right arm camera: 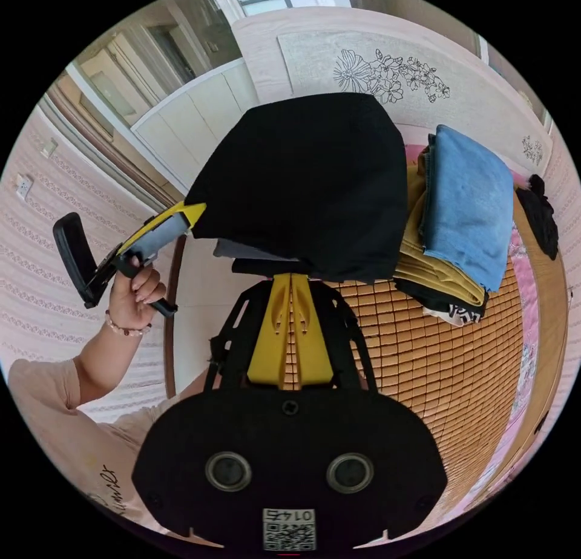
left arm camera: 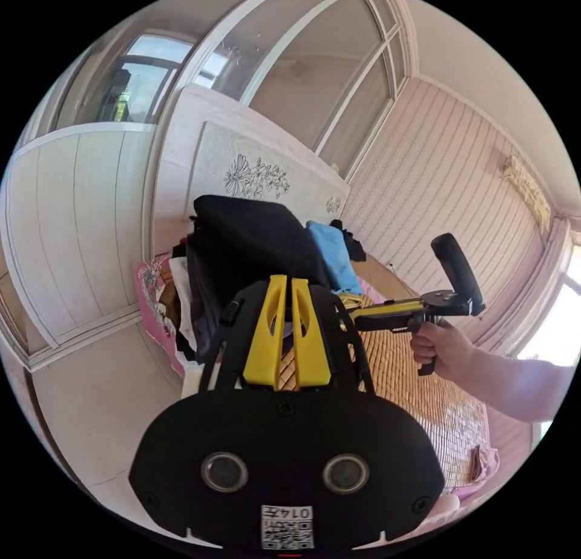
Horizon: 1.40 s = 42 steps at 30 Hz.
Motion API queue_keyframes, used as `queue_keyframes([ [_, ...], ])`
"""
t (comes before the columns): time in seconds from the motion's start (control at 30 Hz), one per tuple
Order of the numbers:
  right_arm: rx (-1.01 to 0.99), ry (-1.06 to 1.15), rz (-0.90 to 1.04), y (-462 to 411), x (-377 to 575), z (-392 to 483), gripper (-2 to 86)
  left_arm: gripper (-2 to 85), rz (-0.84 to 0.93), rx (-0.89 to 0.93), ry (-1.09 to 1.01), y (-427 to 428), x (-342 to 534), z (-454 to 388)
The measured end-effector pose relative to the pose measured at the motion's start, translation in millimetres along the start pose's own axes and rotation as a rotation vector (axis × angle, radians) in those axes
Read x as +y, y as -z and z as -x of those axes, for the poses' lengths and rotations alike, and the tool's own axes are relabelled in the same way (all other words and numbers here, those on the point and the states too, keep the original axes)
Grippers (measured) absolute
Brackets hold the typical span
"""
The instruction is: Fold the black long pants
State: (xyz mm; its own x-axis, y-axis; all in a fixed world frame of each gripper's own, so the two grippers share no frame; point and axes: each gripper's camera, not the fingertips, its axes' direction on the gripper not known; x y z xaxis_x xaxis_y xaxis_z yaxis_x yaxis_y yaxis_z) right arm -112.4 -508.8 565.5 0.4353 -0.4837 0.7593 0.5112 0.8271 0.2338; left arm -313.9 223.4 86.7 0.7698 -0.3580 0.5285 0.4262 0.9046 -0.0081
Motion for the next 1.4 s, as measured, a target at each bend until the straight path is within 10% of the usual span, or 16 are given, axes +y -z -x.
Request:
queue_keyframes([
  [0.37, 0.003, -0.17, -0.517, 197, 178, -44, 0.6, -1.0, 0.073, 0.486, -0.681, -2, -47, -283],
  [0.6, 0.082, -0.734, -0.438, 171, 433, -71, 5.7, -0.8, 0.673, 1.073, -0.791, -65, 152, -417],
  [0.73, -0.032, -1.122, -0.304, 117, 551, -75, 7.7, -0.8, 0.985, 0.931, -0.804, -93, 249, -421],
  [1.4, -0.137, -1.042, 0.099, 43, 511, -97, 17.1, 12.2, 0.826, 0.246, -0.649, -204, 174, -352],
])
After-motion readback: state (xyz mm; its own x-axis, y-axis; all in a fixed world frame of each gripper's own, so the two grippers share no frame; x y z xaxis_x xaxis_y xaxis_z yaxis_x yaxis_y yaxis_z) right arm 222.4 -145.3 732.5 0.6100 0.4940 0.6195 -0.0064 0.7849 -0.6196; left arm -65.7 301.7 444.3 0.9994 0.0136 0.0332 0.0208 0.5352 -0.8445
